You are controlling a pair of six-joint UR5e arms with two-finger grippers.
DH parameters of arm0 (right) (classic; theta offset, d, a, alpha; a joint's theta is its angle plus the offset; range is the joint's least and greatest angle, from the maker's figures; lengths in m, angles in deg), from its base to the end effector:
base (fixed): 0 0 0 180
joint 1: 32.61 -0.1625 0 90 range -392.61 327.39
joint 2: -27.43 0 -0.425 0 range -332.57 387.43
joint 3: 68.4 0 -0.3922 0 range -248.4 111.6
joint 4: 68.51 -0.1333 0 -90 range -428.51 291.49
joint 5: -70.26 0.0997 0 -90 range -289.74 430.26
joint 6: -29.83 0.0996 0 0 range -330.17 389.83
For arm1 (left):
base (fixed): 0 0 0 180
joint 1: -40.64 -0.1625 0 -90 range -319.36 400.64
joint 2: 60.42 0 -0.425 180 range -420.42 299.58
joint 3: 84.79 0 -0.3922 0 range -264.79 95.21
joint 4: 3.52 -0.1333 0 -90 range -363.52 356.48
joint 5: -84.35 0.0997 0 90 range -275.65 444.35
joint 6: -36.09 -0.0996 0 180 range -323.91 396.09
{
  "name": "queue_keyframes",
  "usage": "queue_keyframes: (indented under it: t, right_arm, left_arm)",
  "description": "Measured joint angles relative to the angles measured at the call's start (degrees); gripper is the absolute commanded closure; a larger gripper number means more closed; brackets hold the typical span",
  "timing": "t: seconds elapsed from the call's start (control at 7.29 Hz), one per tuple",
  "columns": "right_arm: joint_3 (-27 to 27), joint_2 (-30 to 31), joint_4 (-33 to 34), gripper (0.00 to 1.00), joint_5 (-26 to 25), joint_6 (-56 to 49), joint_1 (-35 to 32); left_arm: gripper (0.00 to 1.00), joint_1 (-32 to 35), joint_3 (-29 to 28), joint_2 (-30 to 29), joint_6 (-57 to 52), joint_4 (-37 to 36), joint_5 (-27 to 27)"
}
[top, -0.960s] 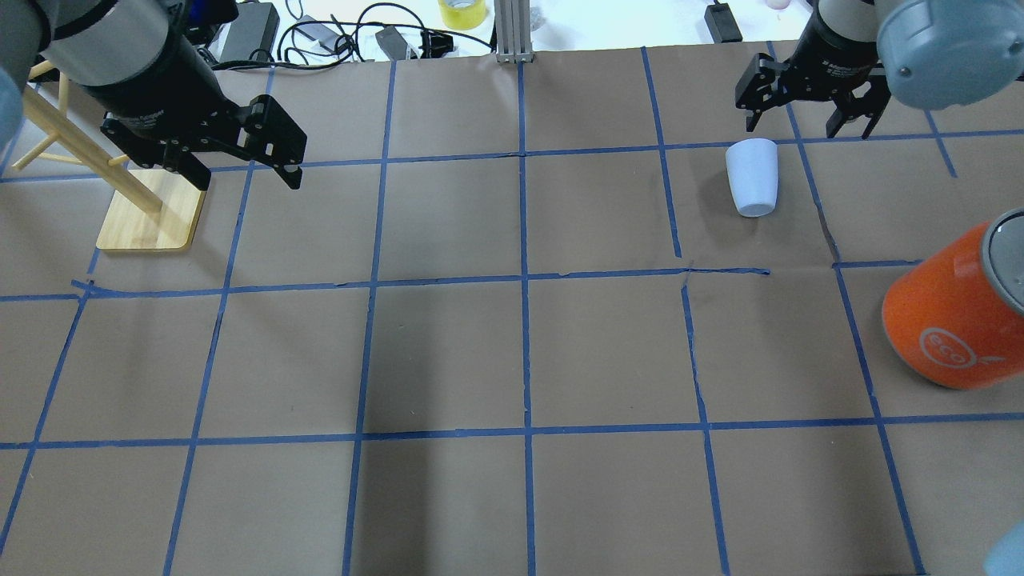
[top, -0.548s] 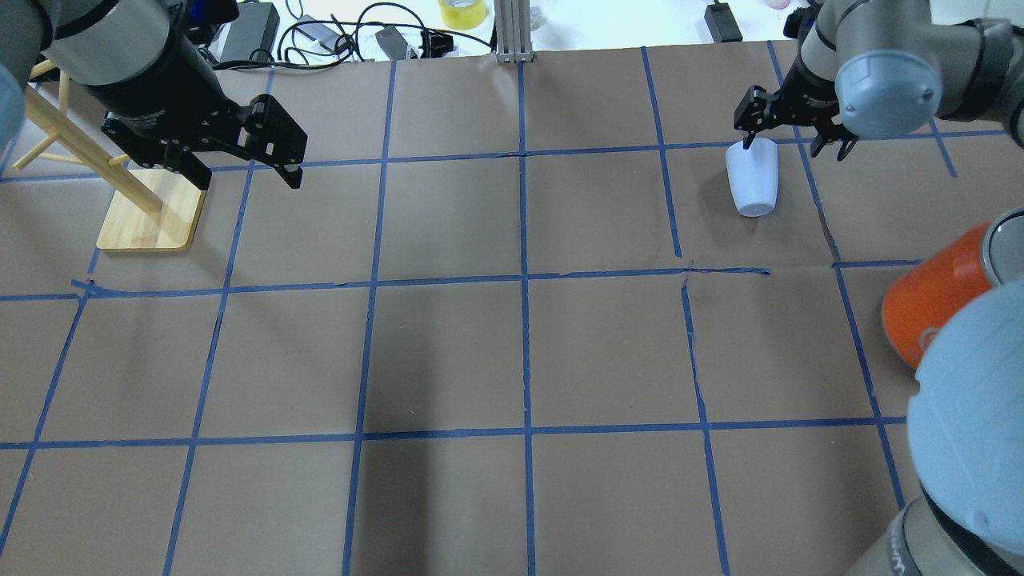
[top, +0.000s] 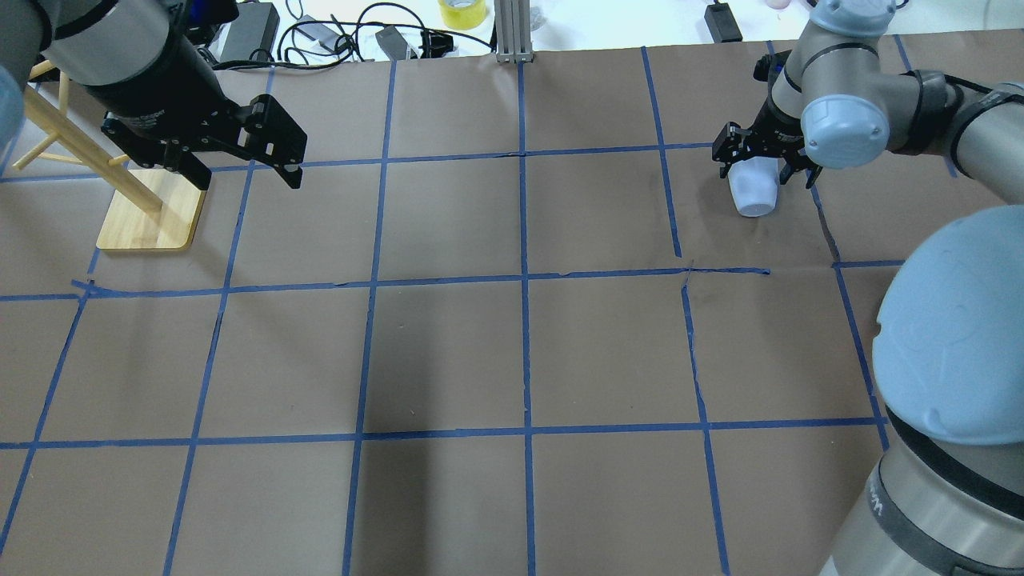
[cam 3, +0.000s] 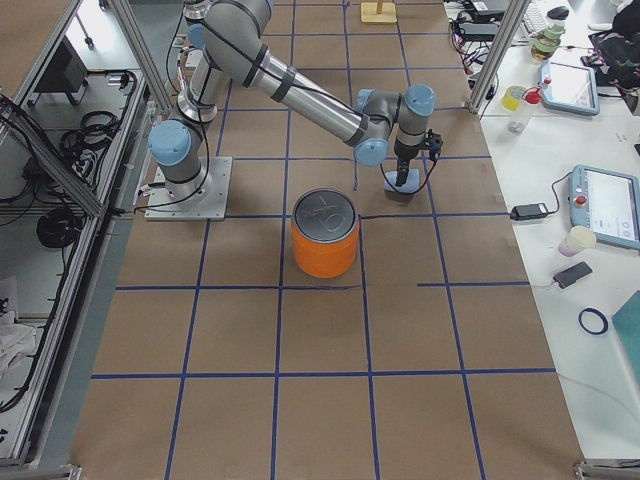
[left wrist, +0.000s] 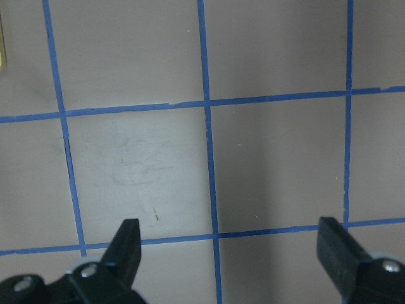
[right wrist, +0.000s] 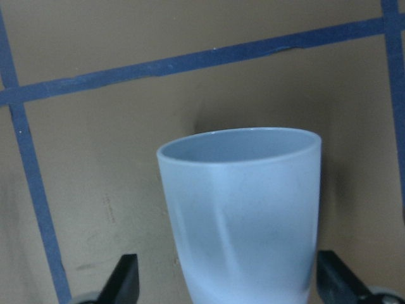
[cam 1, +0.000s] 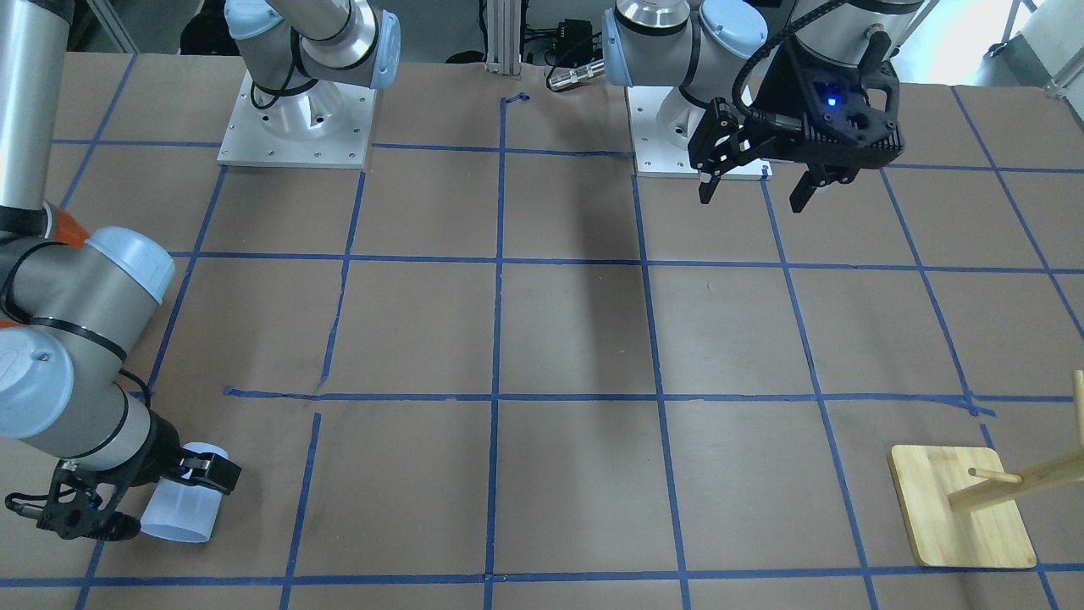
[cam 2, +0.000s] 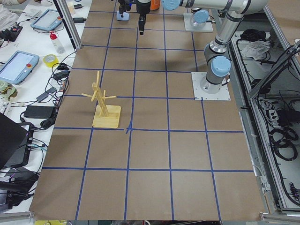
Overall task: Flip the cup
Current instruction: 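Lower the right gripper onto the upside-down pale blue cup and grasp it, then carry the cup with the right gripper toward the left arm and lower it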
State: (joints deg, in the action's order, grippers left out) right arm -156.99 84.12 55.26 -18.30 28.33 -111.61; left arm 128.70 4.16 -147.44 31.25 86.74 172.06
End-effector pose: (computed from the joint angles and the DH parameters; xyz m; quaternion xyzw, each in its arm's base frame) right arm 0.0056 -0.6829 0.2142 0.0826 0.9964 -0.0176 0.0107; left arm -0.1211 -0.4795 0.5217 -0.0259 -0.9989 0.0340 0.0180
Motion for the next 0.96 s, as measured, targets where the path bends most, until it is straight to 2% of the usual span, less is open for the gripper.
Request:
queue_keyframes:
  t: [0.14, 0.41, 0.96]
  right_arm:
    - [-0.3, -0.8, 1.3, 0.16, -0.1, -0.4, 0.0]
    - [-1.4, -1.5, 3.3, 0.44, -0.2, -0.5, 0.0]
    - [-1.9, 0.0, 4.1, 0.42, 1.2, -1.9, -2.4]
  left_arm:
    - [0.0, 0.0, 0.0, 0.0, 0.0, 0.0, 0.0]
    - [0.0, 0.0, 0.0, -0.1, 0.0, 0.0, 0.0]
    - [0.0, 0.0, 0.0, -0.1, 0.0, 0.0, 0.0]
